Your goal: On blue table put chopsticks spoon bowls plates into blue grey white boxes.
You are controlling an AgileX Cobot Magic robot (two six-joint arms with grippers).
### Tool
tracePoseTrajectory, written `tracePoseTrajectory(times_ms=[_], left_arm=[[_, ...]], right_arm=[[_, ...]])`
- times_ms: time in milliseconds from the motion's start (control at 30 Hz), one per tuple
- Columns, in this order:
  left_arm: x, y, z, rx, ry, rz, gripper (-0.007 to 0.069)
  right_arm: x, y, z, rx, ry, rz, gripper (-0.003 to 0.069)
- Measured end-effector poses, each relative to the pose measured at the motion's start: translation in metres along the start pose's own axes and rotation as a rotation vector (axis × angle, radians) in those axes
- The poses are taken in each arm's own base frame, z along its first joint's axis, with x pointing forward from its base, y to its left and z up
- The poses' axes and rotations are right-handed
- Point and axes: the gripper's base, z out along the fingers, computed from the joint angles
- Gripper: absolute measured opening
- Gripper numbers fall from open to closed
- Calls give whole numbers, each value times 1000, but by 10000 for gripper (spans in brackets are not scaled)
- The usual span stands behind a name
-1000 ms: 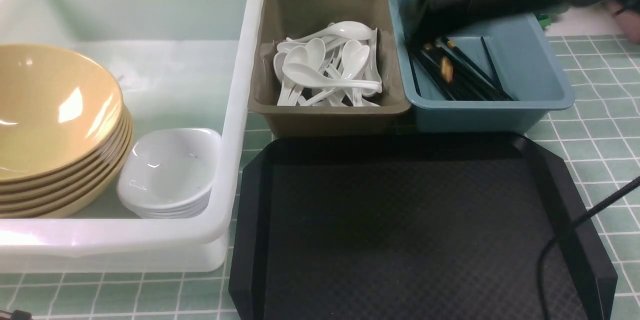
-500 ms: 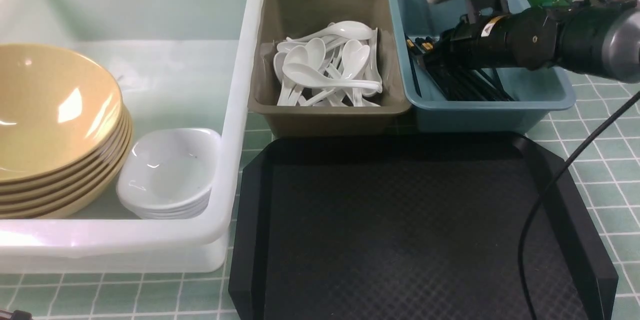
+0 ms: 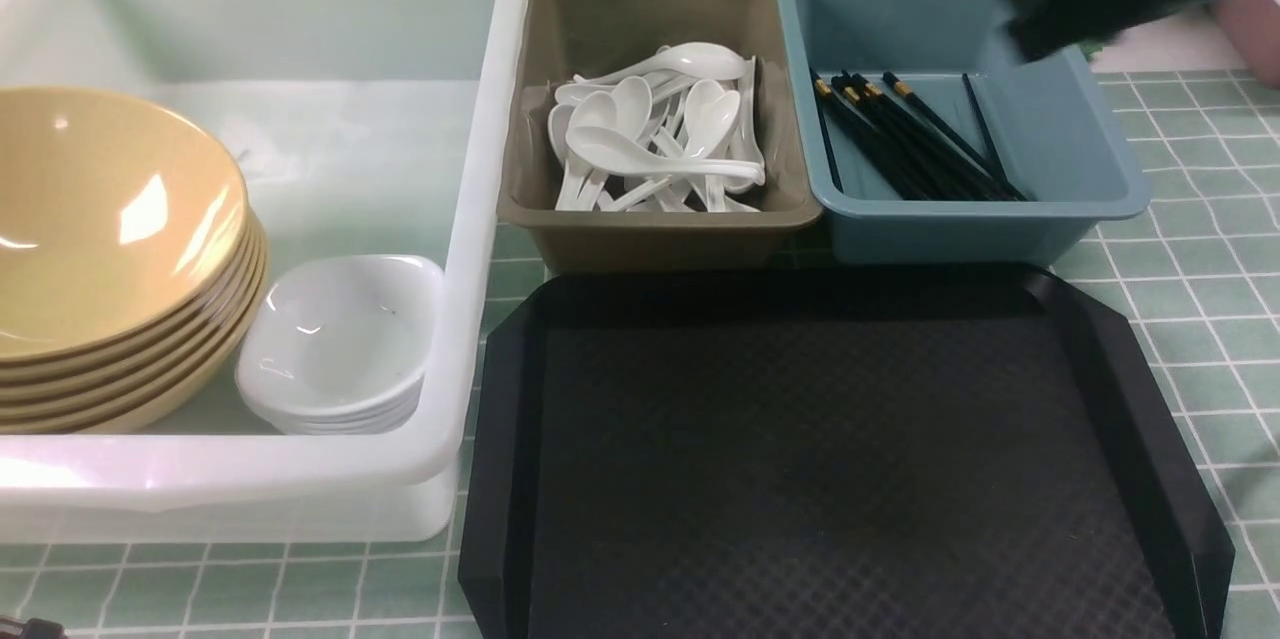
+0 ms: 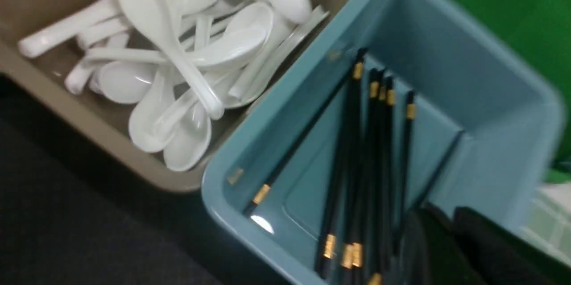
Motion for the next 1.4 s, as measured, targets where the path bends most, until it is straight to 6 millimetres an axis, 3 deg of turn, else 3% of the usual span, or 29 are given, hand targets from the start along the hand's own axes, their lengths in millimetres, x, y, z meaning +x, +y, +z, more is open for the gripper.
tracePoseTrajectory(times_ms=[67, 133, 267, 500, 567, 600, 700, 933, 1133, 1400], left_arm=[[0, 0, 0, 0, 1, -1, 5], [0, 0, 0, -1, 2, -3, 5], [0, 0, 0, -1, 2, -3, 5], [0, 0, 0, -1, 2, -4, 5], [0, 0, 0, -1, 2, -4, 5], [0, 0, 0, -1, 2, -4, 5], [0, 0, 0, -1, 2, -4, 5], [0, 0, 0, -1, 2, -4, 5], [0, 0, 0, -1, 2, -4, 5], [0, 0, 0, -1, 2, -4, 5]], right_arm=[[4, 4, -35, 34, -93, 23, 38], [14, 11, -56, 54, -171, 49, 36], [50, 28, -106, 146, -396, 95, 36], [130, 63, -138, 194, -506, 103, 36], [162, 76, -139, 207, -519, 94, 36], [165, 77, -139, 209, -519, 90, 36], [198, 89, -131, 219, -516, 81, 38], [271, 116, -91, 167, -359, 90, 43], [290, 124, -80, 131, -307, 220, 44], [286, 113, -89, 273, -419, 276, 48]])
